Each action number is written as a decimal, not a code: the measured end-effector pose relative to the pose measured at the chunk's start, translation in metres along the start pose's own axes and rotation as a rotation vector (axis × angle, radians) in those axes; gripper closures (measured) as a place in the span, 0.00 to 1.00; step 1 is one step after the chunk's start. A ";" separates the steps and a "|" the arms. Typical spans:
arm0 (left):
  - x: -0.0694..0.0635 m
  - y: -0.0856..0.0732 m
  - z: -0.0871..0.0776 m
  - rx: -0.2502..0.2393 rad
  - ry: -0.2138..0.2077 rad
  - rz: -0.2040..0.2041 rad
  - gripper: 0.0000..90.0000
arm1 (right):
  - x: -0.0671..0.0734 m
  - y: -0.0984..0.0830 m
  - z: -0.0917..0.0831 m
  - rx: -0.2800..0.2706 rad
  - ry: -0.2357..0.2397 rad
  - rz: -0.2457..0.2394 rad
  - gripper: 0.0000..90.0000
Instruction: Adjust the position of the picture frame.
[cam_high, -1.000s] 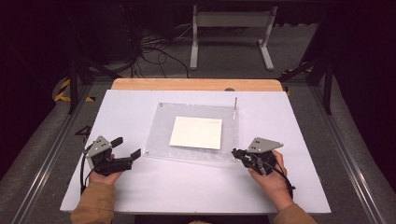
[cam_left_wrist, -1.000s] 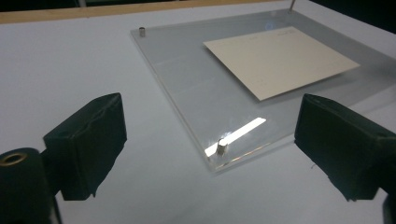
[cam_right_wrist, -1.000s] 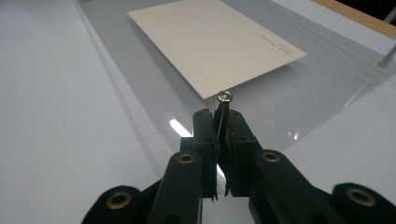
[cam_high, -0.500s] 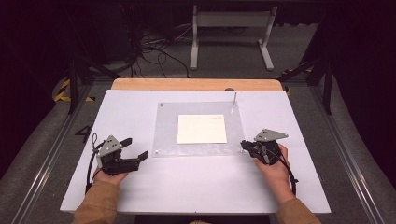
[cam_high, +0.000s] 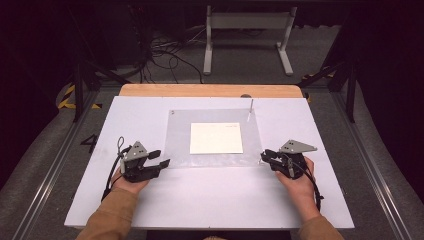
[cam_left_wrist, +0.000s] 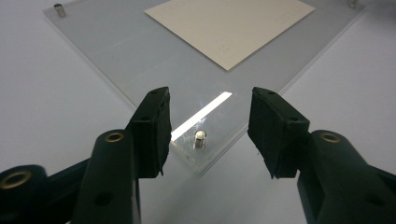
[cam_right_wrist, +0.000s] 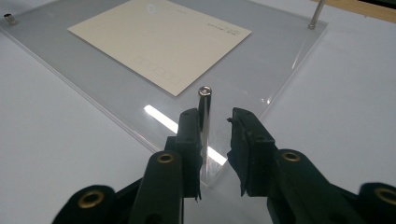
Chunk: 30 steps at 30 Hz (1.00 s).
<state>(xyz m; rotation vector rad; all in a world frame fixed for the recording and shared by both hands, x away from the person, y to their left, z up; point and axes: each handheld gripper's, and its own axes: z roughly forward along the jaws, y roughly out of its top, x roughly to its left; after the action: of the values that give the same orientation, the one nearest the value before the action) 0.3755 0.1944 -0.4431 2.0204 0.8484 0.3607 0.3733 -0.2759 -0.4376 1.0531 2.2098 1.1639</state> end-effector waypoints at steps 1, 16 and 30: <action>0.001 0.000 0.003 0.004 -0.001 -0.008 0.56 | 0.000 0.000 0.000 0.000 0.000 0.000 0.80; 0.008 -0.004 0.027 0.100 -0.031 -0.021 0.69 | -0.001 -0.004 -0.006 -0.008 0.000 0.010 0.80; 0.000 -0.002 0.027 0.145 -0.073 0.056 0.92 | -0.002 -0.004 -0.009 -0.021 -0.001 0.013 0.80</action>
<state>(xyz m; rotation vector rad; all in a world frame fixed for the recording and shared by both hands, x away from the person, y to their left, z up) 0.3888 0.1782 -0.4603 2.1809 0.7933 0.2611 0.3674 -0.2832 -0.4358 1.0604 2.1886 1.1891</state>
